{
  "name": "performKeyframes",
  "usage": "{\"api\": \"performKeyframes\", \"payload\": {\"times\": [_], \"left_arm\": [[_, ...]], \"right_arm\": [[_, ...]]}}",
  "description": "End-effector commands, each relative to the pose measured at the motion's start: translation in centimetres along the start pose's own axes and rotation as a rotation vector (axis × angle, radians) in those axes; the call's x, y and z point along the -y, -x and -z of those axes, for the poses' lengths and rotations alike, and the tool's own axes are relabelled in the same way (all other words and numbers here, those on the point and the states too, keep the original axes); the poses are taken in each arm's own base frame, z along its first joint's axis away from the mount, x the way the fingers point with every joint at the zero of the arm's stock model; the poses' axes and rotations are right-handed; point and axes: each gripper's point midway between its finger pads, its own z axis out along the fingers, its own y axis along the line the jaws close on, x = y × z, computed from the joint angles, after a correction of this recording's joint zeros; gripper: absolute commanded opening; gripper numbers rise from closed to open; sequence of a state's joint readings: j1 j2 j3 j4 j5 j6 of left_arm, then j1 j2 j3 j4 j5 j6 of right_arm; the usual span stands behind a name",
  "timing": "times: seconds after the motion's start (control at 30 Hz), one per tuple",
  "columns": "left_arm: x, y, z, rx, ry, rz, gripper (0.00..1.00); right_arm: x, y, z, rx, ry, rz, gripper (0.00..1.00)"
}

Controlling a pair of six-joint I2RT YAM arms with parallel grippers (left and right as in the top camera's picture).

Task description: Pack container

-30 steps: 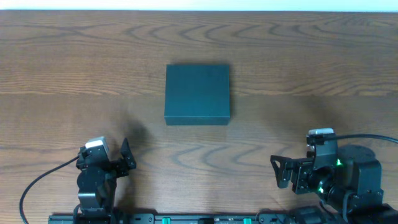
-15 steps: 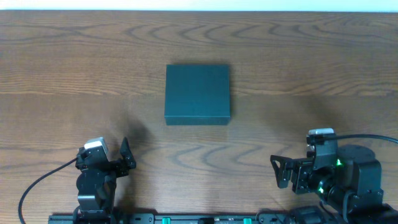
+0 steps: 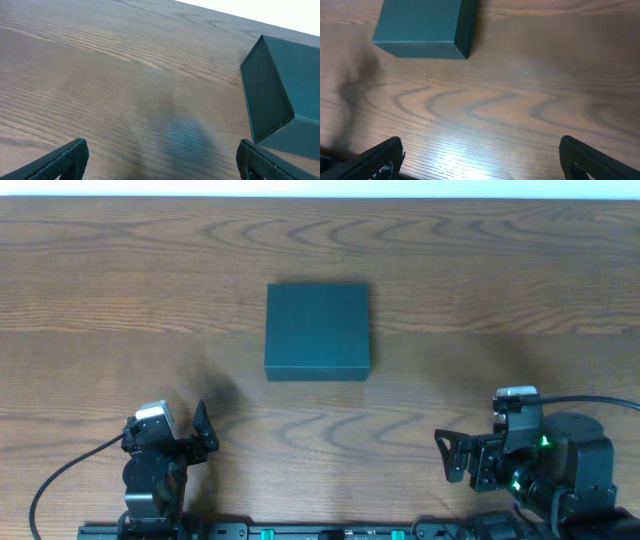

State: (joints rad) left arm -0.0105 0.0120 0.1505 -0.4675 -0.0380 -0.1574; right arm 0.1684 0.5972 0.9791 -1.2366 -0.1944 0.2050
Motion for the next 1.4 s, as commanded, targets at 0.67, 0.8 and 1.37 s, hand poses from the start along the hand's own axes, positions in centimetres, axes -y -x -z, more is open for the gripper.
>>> {"api": "performKeyframes", "payload": {"times": [0.67,0.8,1.37], "left_arm": [[-0.4,-0.5,-0.3,-0.005,0.02,-0.002,0.95],[-0.4,-0.5,-0.3,-0.005,0.02,-0.002,0.96],[-0.4,-0.5,-0.3,-0.005,0.02,-0.002,0.96]], "right_arm": [[5.4,-1.2,-4.9,0.437,-0.212,0.397,0.99],[6.3,-2.9,-7.5,0.393,-0.213,0.387,0.99],[7.7,-5.9,-12.0,0.302,-0.192,0.28,0.99]]}}
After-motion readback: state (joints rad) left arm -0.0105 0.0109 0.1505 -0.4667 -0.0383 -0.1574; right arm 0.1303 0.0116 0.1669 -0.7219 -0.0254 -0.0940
